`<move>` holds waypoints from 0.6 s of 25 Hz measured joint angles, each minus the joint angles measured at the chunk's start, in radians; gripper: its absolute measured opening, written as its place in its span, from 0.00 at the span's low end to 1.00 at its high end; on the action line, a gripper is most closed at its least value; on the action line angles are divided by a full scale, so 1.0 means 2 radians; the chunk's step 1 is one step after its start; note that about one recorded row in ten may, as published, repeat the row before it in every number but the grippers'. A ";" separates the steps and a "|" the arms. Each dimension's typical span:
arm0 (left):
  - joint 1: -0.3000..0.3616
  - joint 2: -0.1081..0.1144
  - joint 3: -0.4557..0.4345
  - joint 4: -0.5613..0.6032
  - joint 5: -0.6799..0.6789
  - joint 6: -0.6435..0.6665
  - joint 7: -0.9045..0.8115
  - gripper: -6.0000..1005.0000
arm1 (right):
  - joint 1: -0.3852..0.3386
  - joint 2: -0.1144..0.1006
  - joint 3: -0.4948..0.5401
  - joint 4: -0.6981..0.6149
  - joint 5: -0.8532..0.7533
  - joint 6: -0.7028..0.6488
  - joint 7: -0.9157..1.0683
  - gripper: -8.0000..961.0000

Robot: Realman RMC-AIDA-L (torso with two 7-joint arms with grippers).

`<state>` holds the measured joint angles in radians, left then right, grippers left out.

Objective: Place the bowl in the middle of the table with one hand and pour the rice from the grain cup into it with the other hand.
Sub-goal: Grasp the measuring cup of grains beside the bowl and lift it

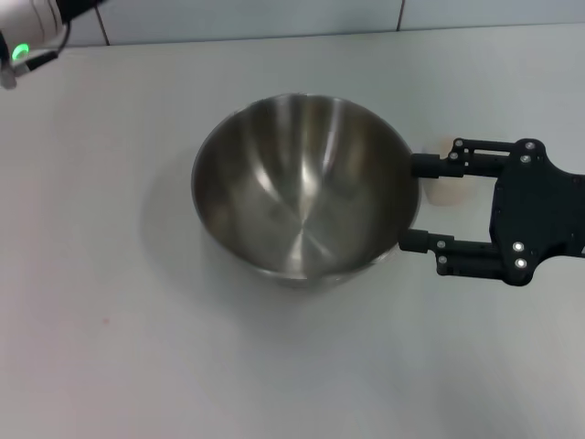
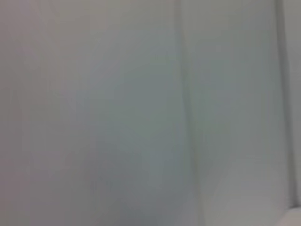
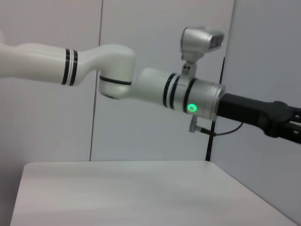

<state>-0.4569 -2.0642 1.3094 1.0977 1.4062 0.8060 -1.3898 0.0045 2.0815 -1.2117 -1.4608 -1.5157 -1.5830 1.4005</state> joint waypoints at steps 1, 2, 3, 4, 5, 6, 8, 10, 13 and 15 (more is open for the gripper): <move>-0.002 0.001 -0.008 -0.018 -0.017 0.029 0.023 0.80 | 0.000 0.000 0.000 0.000 0.000 0.000 0.000 0.70; -0.014 0.007 -0.028 -0.055 -0.030 0.097 0.042 0.80 | 0.001 0.000 0.001 0.000 0.000 0.000 0.000 0.70; -0.014 0.007 -0.028 -0.055 -0.030 0.097 0.042 0.80 | 0.001 0.000 0.001 0.000 0.000 0.000 0.000 0.70; -0.020 0.011 -0.039 -0.073 -0.031 0.128 0.044 0.80 | 0.001 0.000 0.001 0.000 0.000 0.000 0.000 0.70; -0.029 0.017 -0.051 -0.094 -0.029 0.170 0.042 0.80 | 0.001 0.000 0.002 0.000 0.000 0.000 0.000 0.70; -0.037 0.025 -0.059 -0.115 -0.026 0.205 0.040 0.80 | 0.002 0.000 0.002 0.000 0.000 0.000 0.000 0.70; -0.045 0.038 -0.068 -0.139 -0.023 0.256 0.034 0.80 | 0.003 0.000 0.002 0.000 0.000 0.000 0.000 0.70; -0.044 0.046 -0.072 -0.143 -0.014 0.284 0.027 0.80 | 0.003 0.000 0.005 0.000 0.000 0.000 0.000 0.70; -0.038 0.055 -0.073 -0.126 0.022 0.312 0.001 0.80 | 0.003 0.000 0.011 0.000 -0.001 0.000 0.002 0.70; -0.036 0.065 -0.079 -0.099 0.088 0.340 -0.049 0.80 | 0.003 0.000 0.014 0.000 0.000 0.000 0.003 0.70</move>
<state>-0.5281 -1.9339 1.1521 0.9000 1.5820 1.4852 -1.4872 0.0113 2.0815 -1.1836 -1.4602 -1.5156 -1.5835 1.4074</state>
